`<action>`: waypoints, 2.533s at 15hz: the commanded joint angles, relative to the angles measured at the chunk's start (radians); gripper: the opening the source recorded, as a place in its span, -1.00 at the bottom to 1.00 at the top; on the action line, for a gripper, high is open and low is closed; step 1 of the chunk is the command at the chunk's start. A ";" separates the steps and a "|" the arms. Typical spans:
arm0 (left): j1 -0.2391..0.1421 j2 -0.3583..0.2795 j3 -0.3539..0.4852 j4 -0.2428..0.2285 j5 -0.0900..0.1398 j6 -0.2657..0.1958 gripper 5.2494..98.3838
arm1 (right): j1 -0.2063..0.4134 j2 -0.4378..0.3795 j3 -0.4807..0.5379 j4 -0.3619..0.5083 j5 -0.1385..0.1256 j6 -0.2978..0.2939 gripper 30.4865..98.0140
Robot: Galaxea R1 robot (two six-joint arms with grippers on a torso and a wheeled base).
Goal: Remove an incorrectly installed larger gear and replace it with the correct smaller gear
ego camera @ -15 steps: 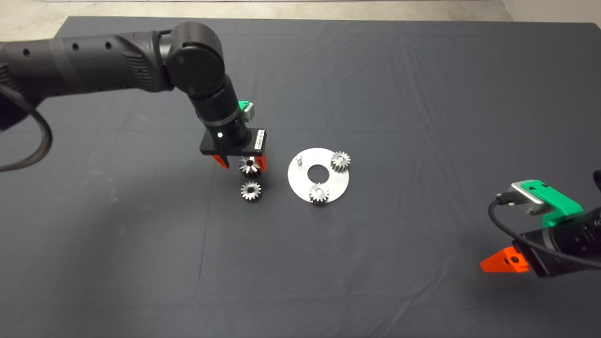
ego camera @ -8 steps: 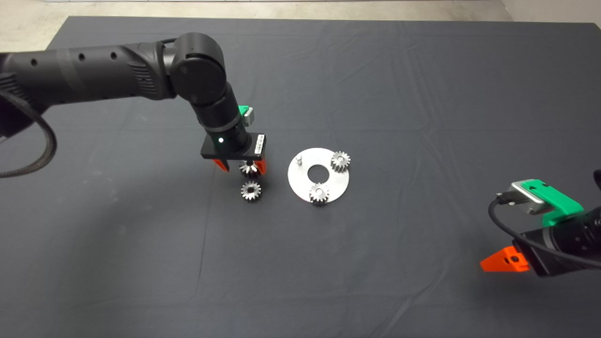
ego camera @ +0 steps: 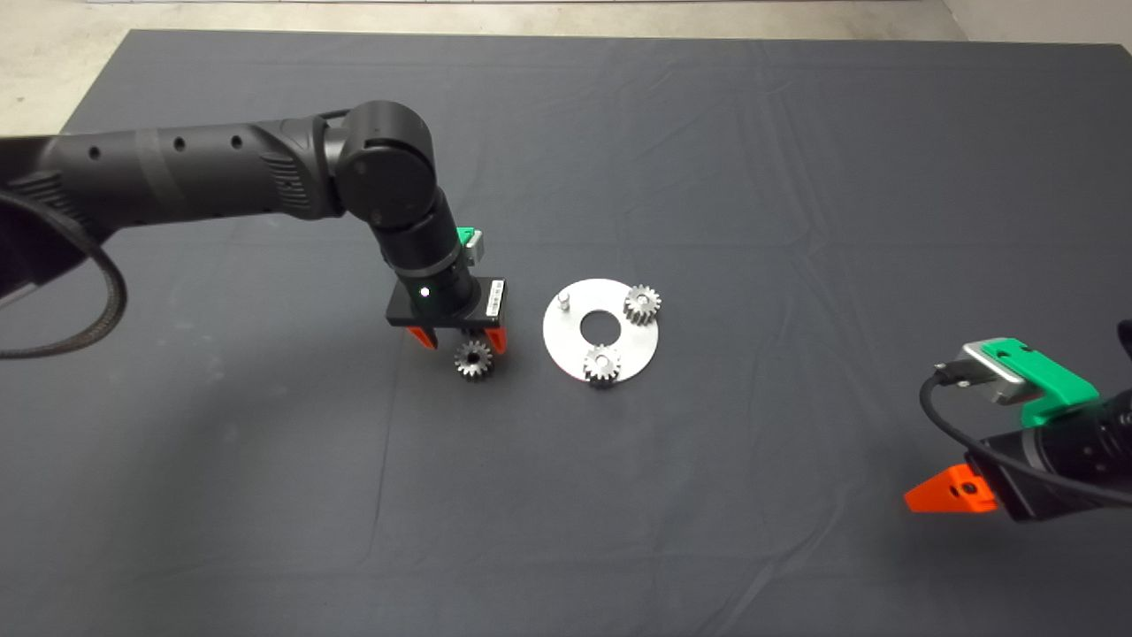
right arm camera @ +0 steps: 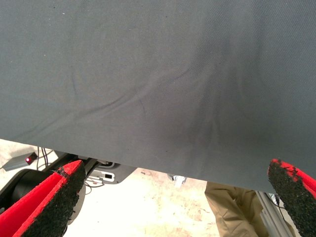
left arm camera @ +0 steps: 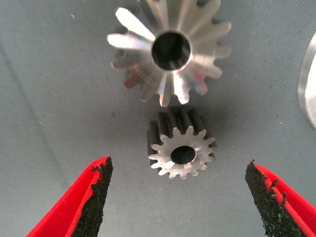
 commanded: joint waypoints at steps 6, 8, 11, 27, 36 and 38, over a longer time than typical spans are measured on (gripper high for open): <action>-0.014 -0.004 0.002 0.012 -0.005 -0.003 0.35 | 0.017 -0.003 0.001 0.027 0.004 0.000 0.99; -0.003 -0.004 -0.001 0.014 -0.011 -0.002 0.35 | 0.017 -0.004 -0.001 0.027 0.004 0.000 0.99; 0.020 -0.002 -0.004 0.040 -0.017 -0.002 0.35 | 0.017 -0.003 -0.001 0.027 0.004 0.000 0.99; 0.048 -0.004 -0.015 0.071 -0.019 0.003 0.35 | 0.018 -0.003 -0.001 0.027 0.004 0.000 0.99; 0.047 -0.004 -0.020 0.071 -0.019 0.004 0.35 | 0.018 -0.004 -0.001 0.027 0.004 0.000 0.99; 0.047 -0.004 -0.021 0.071 -0.020 0.004 0.35 | 0.018 -0.004 -0.001 0.027 0.004 -0.001 0.99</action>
